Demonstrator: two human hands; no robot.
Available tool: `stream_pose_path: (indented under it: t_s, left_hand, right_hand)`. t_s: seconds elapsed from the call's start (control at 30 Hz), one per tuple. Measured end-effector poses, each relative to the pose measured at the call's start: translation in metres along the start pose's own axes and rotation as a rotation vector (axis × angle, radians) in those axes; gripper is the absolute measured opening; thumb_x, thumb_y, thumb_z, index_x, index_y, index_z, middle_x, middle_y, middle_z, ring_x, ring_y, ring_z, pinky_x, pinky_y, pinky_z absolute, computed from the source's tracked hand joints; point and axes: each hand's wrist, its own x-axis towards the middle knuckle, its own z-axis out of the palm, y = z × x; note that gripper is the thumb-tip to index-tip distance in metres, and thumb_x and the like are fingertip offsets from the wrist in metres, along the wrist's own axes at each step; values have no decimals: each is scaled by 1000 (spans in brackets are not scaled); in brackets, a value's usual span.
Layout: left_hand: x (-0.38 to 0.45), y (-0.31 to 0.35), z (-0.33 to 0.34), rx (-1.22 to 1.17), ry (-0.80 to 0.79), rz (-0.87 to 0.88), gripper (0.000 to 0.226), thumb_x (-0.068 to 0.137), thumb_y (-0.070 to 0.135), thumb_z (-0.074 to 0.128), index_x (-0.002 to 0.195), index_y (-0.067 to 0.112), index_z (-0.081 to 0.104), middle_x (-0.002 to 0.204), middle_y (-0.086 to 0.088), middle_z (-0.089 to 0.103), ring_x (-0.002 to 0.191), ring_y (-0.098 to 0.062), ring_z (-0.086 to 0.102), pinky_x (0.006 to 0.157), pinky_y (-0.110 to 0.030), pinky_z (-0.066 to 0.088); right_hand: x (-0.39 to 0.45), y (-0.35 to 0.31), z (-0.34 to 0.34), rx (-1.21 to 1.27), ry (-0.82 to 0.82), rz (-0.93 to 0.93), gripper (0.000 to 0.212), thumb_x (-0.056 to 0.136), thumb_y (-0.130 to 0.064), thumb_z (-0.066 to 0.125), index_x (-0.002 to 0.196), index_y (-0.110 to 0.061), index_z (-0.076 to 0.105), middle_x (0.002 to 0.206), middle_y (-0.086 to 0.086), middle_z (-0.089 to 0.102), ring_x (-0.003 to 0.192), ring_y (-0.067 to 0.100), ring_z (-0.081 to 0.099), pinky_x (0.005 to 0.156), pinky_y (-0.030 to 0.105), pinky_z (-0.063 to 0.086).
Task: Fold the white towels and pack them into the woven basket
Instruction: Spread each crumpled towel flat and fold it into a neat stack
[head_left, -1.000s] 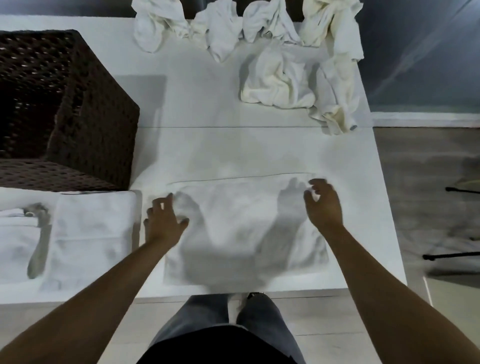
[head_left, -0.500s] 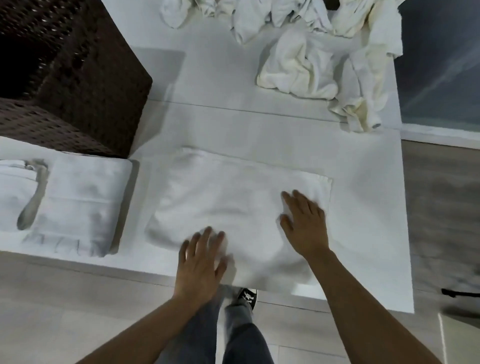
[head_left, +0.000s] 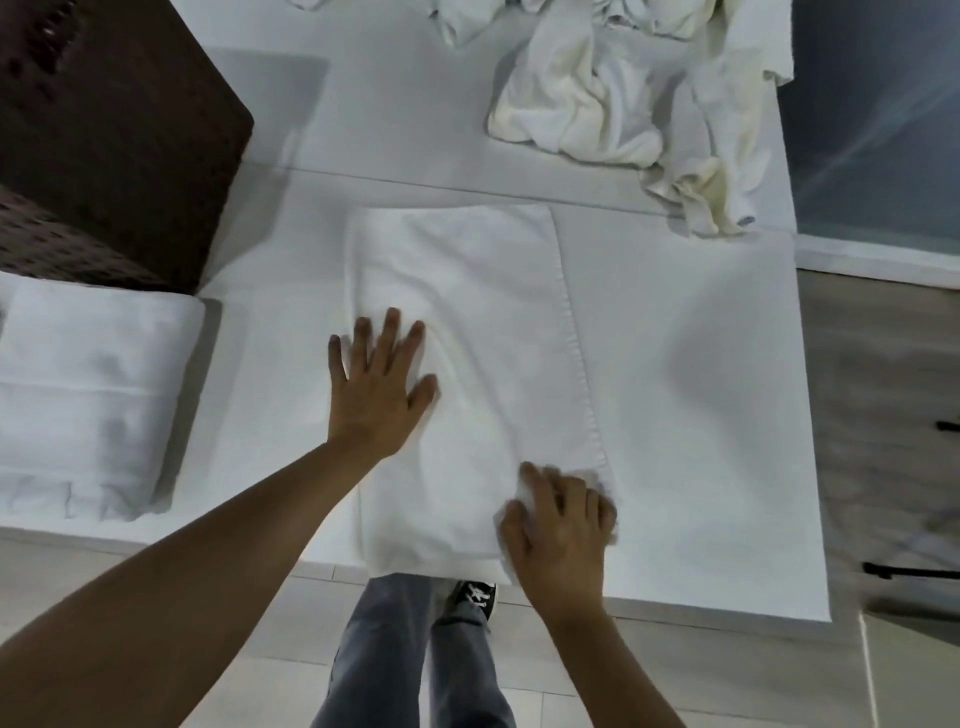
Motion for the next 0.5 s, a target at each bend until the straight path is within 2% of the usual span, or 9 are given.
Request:
stream_pose_path:
  t_s: [0.13, 0.23, 0.3, 0.4, 0.5]
  left_hand:
    - [-15, 10, 5, 43, 161, 89, 59, 105, 44, 30, 159, 19, 26, 167, -12, 19, 151, -40, 21, 121, -59, 15]
    - [-54, 17, 14, 15, 235, 253, 51, 107, 33, 38, 155, 16, 36, 162, -17, 28, 147, -42, 30, 118, -58, 24]
    - [-95, 17, 25, -11, 237, 341, 48, 106, 27, 42, 151, 13, 44, 159, -19, 35, 143, -42, 37, 117, -58, 28]
    - [-157, 9, 37, -75, 199, 350, 46, 102, 25, 50, 146, 13, 50, 154, -19, 42, 139, -40, 43, 114, -57, 33]
    - [-196, 0, 42, -46, 84, 376, 69, 94, 41, 64, 153, 14, 40, 162, -16, 30, 148, -37, 31, 114, -59, 33]
  right_hand:
    - [0, 11, 2, 14, 88, -58, 35, 88, -31, 70, 122, -20, 70, 115, 11, 61, 105, 33, 57, 93, 47, 40]
    - [6, 19, 11, -21, 111, -105, 40, 91, -36, 68, 128, -19, 69, 119, 13, 62, 108, 35, 58, 94, 50, 41]
    - [7, 20, 16, -29, 122, -105, 41, 92, -37, 68, 129, -20, 69, 120, 14, 62, 106, 35, 58, 93, 49, 41]
    - [1, 18, 17, -8, 113, -105, 41, 94, -39, 66, 130, -21, 68, 120, 13, 62, 105, 35, 59, 93, 48, 40]
    - [-7, 20, 12, 5, 95, -120, 41, 95, -40, 64, 131, -21, 67, 121, 10, 63, 108, 33, 58, 95, 46, 39]
